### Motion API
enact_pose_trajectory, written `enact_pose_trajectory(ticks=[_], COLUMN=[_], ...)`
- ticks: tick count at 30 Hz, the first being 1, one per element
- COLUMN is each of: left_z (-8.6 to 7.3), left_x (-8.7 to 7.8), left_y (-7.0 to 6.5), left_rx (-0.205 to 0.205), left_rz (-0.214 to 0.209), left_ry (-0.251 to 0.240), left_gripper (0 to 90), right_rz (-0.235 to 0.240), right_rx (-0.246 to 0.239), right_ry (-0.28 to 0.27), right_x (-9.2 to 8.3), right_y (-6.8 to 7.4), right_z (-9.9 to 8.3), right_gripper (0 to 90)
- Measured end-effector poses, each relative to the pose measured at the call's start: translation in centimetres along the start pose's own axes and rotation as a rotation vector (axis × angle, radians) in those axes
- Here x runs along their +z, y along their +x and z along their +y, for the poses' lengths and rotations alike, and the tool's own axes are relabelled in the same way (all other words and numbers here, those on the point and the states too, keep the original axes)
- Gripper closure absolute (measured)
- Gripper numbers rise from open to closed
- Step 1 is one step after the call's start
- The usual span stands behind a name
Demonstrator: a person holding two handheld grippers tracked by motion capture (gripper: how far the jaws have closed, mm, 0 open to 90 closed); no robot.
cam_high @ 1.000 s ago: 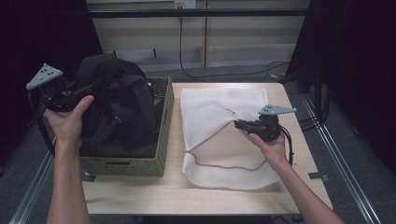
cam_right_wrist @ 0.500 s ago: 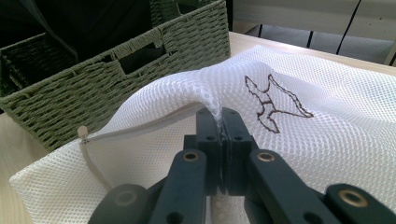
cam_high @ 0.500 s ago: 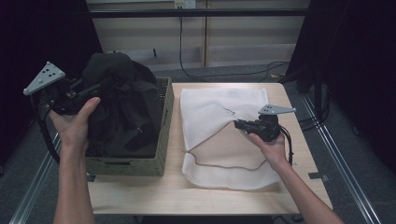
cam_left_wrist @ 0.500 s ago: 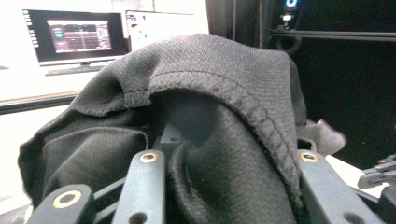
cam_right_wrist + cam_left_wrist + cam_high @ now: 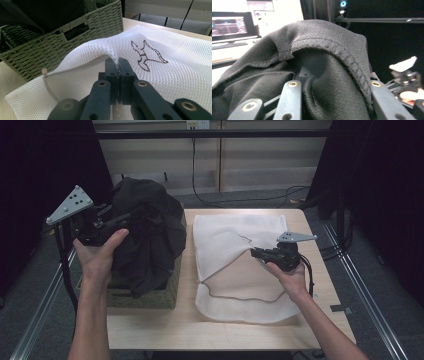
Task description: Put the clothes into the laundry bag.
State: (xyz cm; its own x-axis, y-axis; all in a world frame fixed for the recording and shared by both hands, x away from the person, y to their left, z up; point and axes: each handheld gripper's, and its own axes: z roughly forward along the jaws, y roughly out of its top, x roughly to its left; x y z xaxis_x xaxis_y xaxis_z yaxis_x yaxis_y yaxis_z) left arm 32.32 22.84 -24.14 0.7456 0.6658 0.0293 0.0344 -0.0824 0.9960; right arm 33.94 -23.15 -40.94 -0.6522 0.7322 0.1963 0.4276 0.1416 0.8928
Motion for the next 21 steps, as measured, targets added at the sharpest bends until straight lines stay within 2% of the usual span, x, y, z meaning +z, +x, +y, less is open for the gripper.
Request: enact_pose_trajectory(ticks=[1,2,3,6,11,13,15,17,18,19,21], left_z=[0.1,0.1,0.0,0.0,0.5,0.9,1.4,2.0,2.0,2.3,3.3], left_x=[0.2,0.2,0.8,1.7,3.1,3.6,4.0,4.4,4.4,4.6,5.1], left_y=[-0.3,-0.3,-0.9,-2.0,-3.7,-4.4,-5.3,-6.1,-6.1,-6.5,-7.2], left_rx=[0.028,0.028,0.024,0.014,0.027,0.027,0.049,0.071,0.071,0.058,0.054], left_rz=[0.0,0.0,-0.024,-0.061,-0.128,-0.16,-0.172,-0.202,-0.202,-0.217,-0.252], left_ry=[0.015,0.015,0.015,0.014,0.016,0.002,-0.002,-0.001,-0.001,-0.013,-0.028], left_gripper=[64.3,64.2,64.3,64.4,64.5,64.6,64.6,64.6,64.7,64.7,64.7], right_rz=[0.0,0.0,0.002,0.003,0.004,0.006,0.007,0.009,0.009,0.014,0.021], right_rx=[0.001,0.001,-0.001,0.001,0.007,0.005,0.005,0.002,0.002,0.0,-0.001], right_ry=[0.0,0.0,-0.001,0.001,-0.004,-0.004,-0.008,-0.008,-0.008,-0.01,-0.013], right_x=[0.0,0.0,0.0,0.1,0.1,0.1,0.0,0.1,0.1,0.1,0.4], right_y=[0.0,0.0,0.0,0.1,0.0,0.0,0.1,0.2,0.2,0.2,0.3], right_z=[0.0,0.0,0.0,0.0,0.1,0.1,0.3,0.5,0.5,0.5,0.9], right_gripper=[88.0,88.0,88.1,88.1,88.1,88.1,88.1,88.2,88.2,88.3,88.3])
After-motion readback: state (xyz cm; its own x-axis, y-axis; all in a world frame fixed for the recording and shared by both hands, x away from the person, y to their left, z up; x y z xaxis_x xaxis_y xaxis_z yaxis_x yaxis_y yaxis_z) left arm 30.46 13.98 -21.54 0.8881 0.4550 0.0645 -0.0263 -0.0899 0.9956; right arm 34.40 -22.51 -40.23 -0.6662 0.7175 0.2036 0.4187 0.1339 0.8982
